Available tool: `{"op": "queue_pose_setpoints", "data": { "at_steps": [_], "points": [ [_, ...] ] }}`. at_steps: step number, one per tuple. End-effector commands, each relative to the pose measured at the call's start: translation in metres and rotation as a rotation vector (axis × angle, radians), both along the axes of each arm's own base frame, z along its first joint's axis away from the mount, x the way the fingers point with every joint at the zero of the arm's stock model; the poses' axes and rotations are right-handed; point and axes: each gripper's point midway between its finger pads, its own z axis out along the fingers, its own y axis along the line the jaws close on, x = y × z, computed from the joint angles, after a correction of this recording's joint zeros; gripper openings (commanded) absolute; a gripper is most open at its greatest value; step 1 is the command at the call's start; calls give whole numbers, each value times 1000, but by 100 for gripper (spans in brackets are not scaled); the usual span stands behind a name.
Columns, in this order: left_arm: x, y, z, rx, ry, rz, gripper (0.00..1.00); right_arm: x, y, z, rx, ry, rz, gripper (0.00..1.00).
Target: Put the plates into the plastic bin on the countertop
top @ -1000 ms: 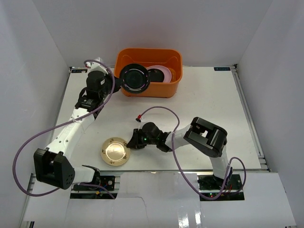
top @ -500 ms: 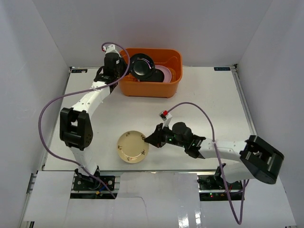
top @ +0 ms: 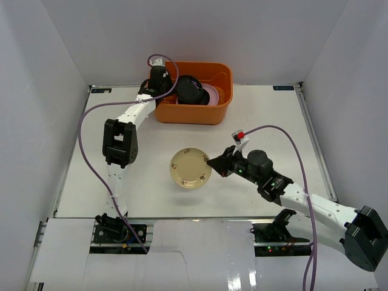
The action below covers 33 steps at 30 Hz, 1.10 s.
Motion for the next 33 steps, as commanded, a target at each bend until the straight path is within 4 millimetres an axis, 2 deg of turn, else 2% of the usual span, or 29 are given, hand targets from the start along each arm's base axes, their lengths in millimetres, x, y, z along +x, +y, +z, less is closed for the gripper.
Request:
{"op": "queue_pose_setpoints", "data": {
  "at_steps": [1, 3, 4, 6, 7, 8, 10, 11, 12, 14, 15, 16, 17, 18, 19, 20, 21, 22, 23, 24, 25, 26, 27, 28, 29, 30, 31, 32, 33],
  "points": [
    [2, -6, 46, -27, -81, -13, 23, 35, -24, 32, 9, -70, -127, 8],
    [1, -4, 49, -12, -95, -14, 32, 58, -43, 47, 25, -94, -206, 8],
    [-1, -4, 55, -10, -108, -21, 43, 66, -46, 58, 37, -105, -227, 8],
    [-4, -3, 62, 2, -121, -32, 56, 85, -59, 68, 44, -116, -284, 8],
    [-7, -4, 63, 6, -119, -43, 72, 91, -62, 71, 47, -116, -302, 8],
    [-12, -2, 81, 2, -144, -48, 80, 103, -67, 76, 53, -112, -333, 8],
    [-23, -2, 92, -16, -151, -51, 96, 119, -71, 79, 68, -108, -374, 8],
    [-32, 0, 122, -36, -196, -56, 98, 128, -75, 87, 86, -113, -404, 8],
    [-40, 0, 136, -46, -214, -57, 98, 135, -76, 90, 89, -119, -418, 8],
    [-62, -5, 147, -62, -231, -102, 98, 154, -76, 89, 71, -114, -440, 8],
    [-85, -4, 184, -72, -296, -112, 98, 164, -74, 109, 89, -151, -445, 8],
    [-96, -3, 194, -73, -320, -111, 98, 175, -77, 116, 87, -167, -482, 8],
    [-111, 0, 174, -63, -279, -110, 98, 191, -75, 107, 63, -150, -496, 8],
    [-139, 2, 203, -91, -328, -118, 98, 203, -71, 129, 86, -183, -497, 8],
    [-154, 4, 205, -113, -329, -121, 98, 215, -70, 124, 74, -173, -511, 8],
    [-171, 3, 176, -104, -270, -144, 98, 223, -72, 131, 86, -185, -528, 8],
    [-199, 6, 197, -116, -318, -166, 98, 231, -72, 149, 116, -212, -538, 8],
    [-214, 8, 192, -106, -312, -179, 98, 241, -70, 145, 113, -203, -550, 8],
    [-231, 11, 160, -77, -257, -195, 98, 247, -71, 150, 120, -211, -563, 8],
    [-244, 17, 153, -69, -251, -195, 98, 254, -70, 151, 120, -212, -570, 8],
    [-269, 26, 165, -73, -291, -200, 98, 267, -66, 156, 125, -216, -572, 8],
    [-282, 31, 157, -61, -283, -205, 98, 274, -62, 156, 123, -218, -570, 8],
    [-297, 36, 122, -47, -219, -206, 98, 282, -59, 155, 121, -216, -570, 8],
    [-322, 44, 129, -71, -252, -212, 98, 298, -52, 153, 123, -208, -568, 8],
    [-337, 45, 120, -92, -251, -231, 98, 305, -49, 153, 127, -205, -565, 8],
    [-354, 46, 85, -100, -197, -254, 98, 313, -46, 150, 127, -199, -567, 8],
    [-368, 48, 75, -105, -183, -276, 98, 329, -40, 144, 126, -188, -572, 8],
    [-383, 56, 81, -109, -225, -271, 98, 337, -37, 141, 131, -175, -576, 8],
    [-393, 62, 63, -78, -180, -269, 98, 351, -30, 117, 106, -140, -571, 8]
  ]
}}
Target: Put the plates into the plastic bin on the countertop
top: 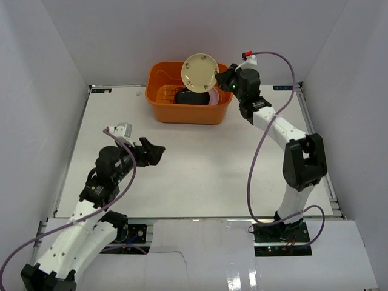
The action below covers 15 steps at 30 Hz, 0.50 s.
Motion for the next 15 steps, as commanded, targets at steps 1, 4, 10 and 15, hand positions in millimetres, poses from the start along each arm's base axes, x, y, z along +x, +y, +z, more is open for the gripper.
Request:
{"op": "queue_pose_setpoints", "data": {
  "at_steps": [1, 4, 10, 15],
  "points": [
    [-33, 12, -30, 44, 62, -20, 98, 34, 11, -8, 27, 6, -16, 8],
    [-45, 18, -15, 17, -4, -9, 98, 61, 28, -26, 38, 40, 5, 8],
    [-36, 19, -9, 43, -24, 5, 98, 91, 60, -57, 19, 100, 37, 8],
    [-34, 8, -18, 54, 24, -54, 98, 90, 66, -75, -17, 126, 5, 12]
  ]
}}
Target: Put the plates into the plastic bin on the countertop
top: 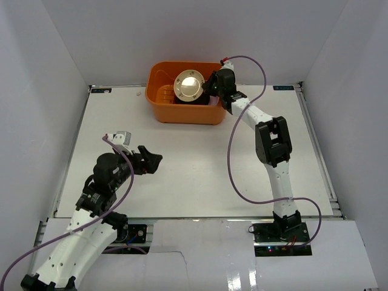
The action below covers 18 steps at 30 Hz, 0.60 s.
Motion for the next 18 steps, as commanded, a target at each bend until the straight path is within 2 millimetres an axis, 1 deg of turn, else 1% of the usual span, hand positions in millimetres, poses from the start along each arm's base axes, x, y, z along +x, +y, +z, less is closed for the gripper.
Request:
{"op": "queue_pose_setpoints", "data": {
  "at_steps": [1, 3, 4, 5, 7, 8, 10, 11, 12, 13, 14, 15, 16, 17, 18],
  "points": [
    [0, -5, 10, 2, -18, -37, 98, 1, 9, 51, 37, -105, -16, 20],
    [0, -3, 12, 1, -28, -26, 98, 0, 8, 53, 28, -110, -18, 28],
    [-1, -3, 15, -3, -38, -24, 98, -1, 8, 51, 19, -109, -18, 34],
    [-1, -2, 15, -4, -39, -21, 98, -1, 6, 52, -1, -114, -15, 44],
    [-2, -2, 15, -6, -41, -23, 98, -2, 1, 58, -31, -116, -27, 51],
    [-2, -2, 14, -5, -40, -26, 98, -4, -3, 67, -51, -135, -32, 57],
    [-2, -2, 15, -5, -41, -23, 98, -9, -8, 75, -65, -146, -35, 60],
    [-2, -1, 16, -5, -47, -20, 98, -13, -10, 72, -87, -142, -30, 64],
    [-2, -1, 16, -4, -47, -17, 98, -21, -11, 91, -78, -169, -18, 66],
    [-1, 0, 16, -2, -46, -10, 98, -26, -13, 97, -80, -177, -11, 68],
    [-1, 1, 16, 0, -47, -5, 98, -33, -15, 90, -91, -166, -1, 71],
    [-1, 1, 16, -1, -45, -5, 98, -45, -18, 115, -82, -208, 12, 74],
    [-1, 2, 16, -2, -48, -3, 98, -53, -21, 122, -82, -221, 17, 83],
    [-2, 3, 17, -4, -51, 0, 98, -63, -25, 109, -94, -205, 25, 89],
    [-2, 3, 17, -5, -53, 5, 98, -79, -30, 138, -81, -254, 38, 96]
  ]
}}
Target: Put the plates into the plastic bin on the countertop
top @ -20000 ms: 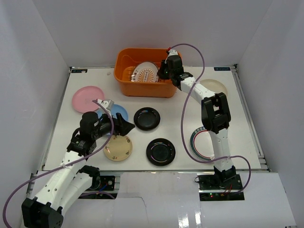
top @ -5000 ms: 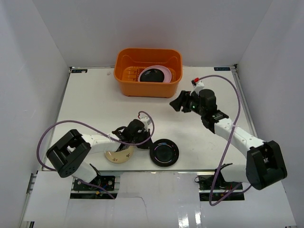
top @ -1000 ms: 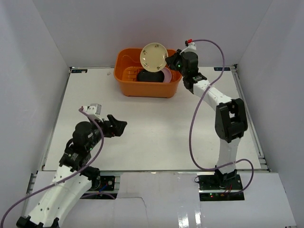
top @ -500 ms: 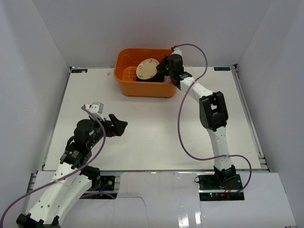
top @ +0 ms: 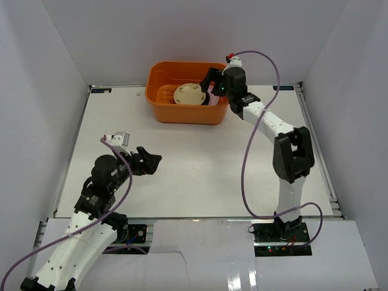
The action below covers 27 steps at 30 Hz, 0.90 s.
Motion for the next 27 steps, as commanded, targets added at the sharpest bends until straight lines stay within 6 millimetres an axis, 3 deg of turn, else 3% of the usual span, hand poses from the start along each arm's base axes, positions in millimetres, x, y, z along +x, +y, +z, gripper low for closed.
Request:
{"op": "queue_pose_setpoints", "data": {
  "at_steps": [1, 4, 5, 6, 7, 8, 9, 10, 11, 12, 13, 14, 16, 17, 21, 27],
  "points": [
    [0, 5, 17, -7, -47, 21, 98, -39, -16, 93, 32, -198, 38, 93],
    [-2, 11, 21, -15, -62, 50, 98, -88, -33, 101, 39, -219, 53, 90],
    [-1, 14, 23, -19, -68, 69, 98, -113, -44, 129, 67, -278, 51, 90],
    [-2, 16, 25, -25, -79, 79, 98, -130, -45, 98, 51, -241, 63, 90],
    [-2, 17, 27, -28, -82, 88, 98, -145, -50, 96, 48, -253, 67, 90],
    [-2, 17, 29, -29, -85, 88, 98, -167, -61, 116, 70, -306, 59, 90],
    [-3, 18, 31, -32, -91, 88, 98, -182, -67, 84, 43, -258, 60, 90],
    [-4, 18, 35, -35, -97, 88, 98, -193, -74, 81, 38, -266, 55, 90],
    [-3, 25, 42, -36, -112, 125, 98, -210, -88, 98, 57, -314, 28, 90],
    [-4, 27, 47, -37, -123, 132, 98, -218, -96, 93, 52, -313, 12, 90],
    [-5, 29, 54, -39, -139, 142, 98, -228, -105, 70, 22, -274, -3, 90],
    [-7, 35, 66, -37, -166, 162, 98, -241, -122, 85, 36, -318, -48, 90],
    [-10, 41, 80, -36, -199, 188, 98, -256, -138, 69, -2, -293, -79, 90],
    [-13, 46, 85, -32, -210, 203, 98, -268, -151, 83, 10, -341, -107, 90],
    [-22, 65, 109, -33, -271, 280, 98, -290, -171, 80, 6, -383, -137, 90],
    [-37, 79, 108, -52, -270, 324, 98, -307, -183, 92, 8, -437, -148, 90]
  ]
}}
